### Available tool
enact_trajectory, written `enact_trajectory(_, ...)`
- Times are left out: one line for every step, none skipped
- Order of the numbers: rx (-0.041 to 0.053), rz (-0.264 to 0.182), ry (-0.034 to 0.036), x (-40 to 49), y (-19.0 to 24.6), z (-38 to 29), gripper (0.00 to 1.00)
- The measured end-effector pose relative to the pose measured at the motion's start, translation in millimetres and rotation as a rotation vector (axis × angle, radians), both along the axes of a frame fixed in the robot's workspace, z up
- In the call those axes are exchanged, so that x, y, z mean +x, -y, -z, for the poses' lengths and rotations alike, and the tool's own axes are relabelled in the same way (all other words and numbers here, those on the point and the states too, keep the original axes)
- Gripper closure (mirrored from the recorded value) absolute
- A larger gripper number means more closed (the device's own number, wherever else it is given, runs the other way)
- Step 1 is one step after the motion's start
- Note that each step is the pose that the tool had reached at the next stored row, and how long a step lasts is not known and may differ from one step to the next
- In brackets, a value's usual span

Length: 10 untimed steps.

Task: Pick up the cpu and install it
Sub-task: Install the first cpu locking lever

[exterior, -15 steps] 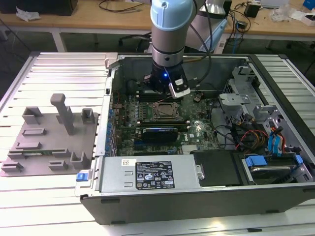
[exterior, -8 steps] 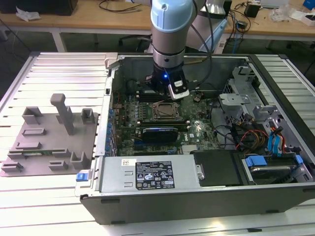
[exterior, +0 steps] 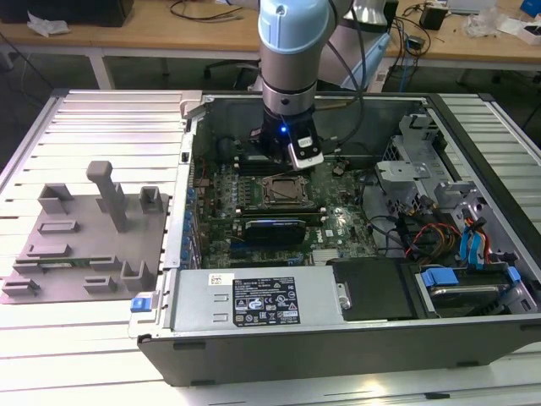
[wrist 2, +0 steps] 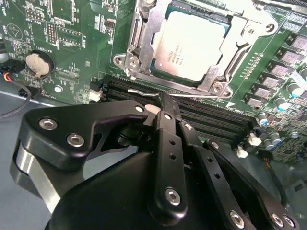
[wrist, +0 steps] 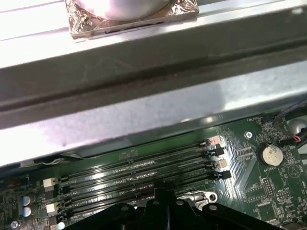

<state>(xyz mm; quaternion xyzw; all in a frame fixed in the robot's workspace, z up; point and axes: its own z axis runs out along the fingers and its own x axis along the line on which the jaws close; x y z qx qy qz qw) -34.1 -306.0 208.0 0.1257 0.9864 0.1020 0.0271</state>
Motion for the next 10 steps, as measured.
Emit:
enact_trajectory(-0.0042,0.005,0.0001,0.0,0.0,1.0,0.89)
enact_trajectory(-0.0069,0.008,0.0001,0.0,0.0,1.8,0.89)
enact_trajectory(-0.0090,0.011,0.0001,0.0,-0.1,2.4,0.89)
enact_trajectory(-0.0115,0.014,0.0002,0.0,-0.1,3.2,0.89)
enact_trajectory(-0.0133,0.016,0.0001,0.0,-0.1,3.6,0.89)
enact_trajectory(-0.0143,0.017,0.0000,0.0,-0.2,3.7,0.89)
enact_trajectory(-0.0145,0.018,0.0000,0.0,-0.2,3.7,0.89)
enact_trajectory(-0.0143,0.018,0.0000,0.0,-0.2,3.8,0.89)
enact_trajectory(-0.0143,0.018,0.0001,0.0,-0.3,3.8,0.89)
enact_trajectory(-0.0144,0.019,0.0000,0.0,-0.3,3.5,0.89)
